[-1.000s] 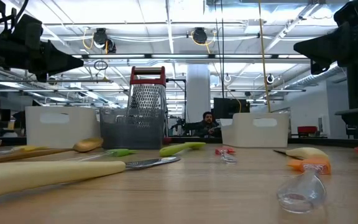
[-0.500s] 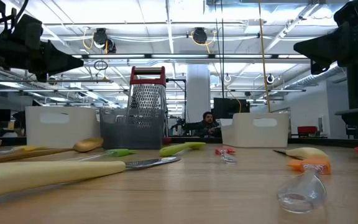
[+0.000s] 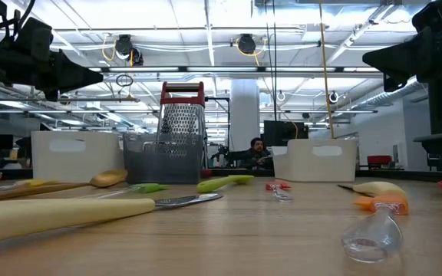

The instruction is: Pick & Place Kitchen Items

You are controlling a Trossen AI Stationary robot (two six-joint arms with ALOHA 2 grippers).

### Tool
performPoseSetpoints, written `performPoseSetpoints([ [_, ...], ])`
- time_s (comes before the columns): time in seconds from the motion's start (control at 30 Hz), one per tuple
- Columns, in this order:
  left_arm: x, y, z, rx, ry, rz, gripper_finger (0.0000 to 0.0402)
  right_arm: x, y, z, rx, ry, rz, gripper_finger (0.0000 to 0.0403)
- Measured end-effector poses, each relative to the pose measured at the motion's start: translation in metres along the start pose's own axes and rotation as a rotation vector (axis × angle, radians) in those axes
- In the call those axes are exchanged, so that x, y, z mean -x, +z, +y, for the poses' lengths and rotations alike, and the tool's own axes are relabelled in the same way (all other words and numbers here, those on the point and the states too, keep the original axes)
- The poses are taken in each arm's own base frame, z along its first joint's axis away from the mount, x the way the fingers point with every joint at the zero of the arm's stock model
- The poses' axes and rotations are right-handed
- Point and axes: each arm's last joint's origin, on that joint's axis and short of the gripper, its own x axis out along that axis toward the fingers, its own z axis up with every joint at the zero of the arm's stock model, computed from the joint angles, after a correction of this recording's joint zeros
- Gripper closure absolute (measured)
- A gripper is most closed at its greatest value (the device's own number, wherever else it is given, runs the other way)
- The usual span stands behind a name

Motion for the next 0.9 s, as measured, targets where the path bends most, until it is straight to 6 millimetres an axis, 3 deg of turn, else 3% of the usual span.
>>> performPoseSetpoints([
  [0.53,0.0,0.001,0.0,-0.073,0.008,-0.012,0.038,0.0,0.0,0.0,0.0,0.0,0.0,0.0394],
  [0.9,0.001,0.016,0.0,-0.103,0.002,-0.16,0.0379,0.0,0.0,0.0,0.0,0.0,0.0,0.0394],
])
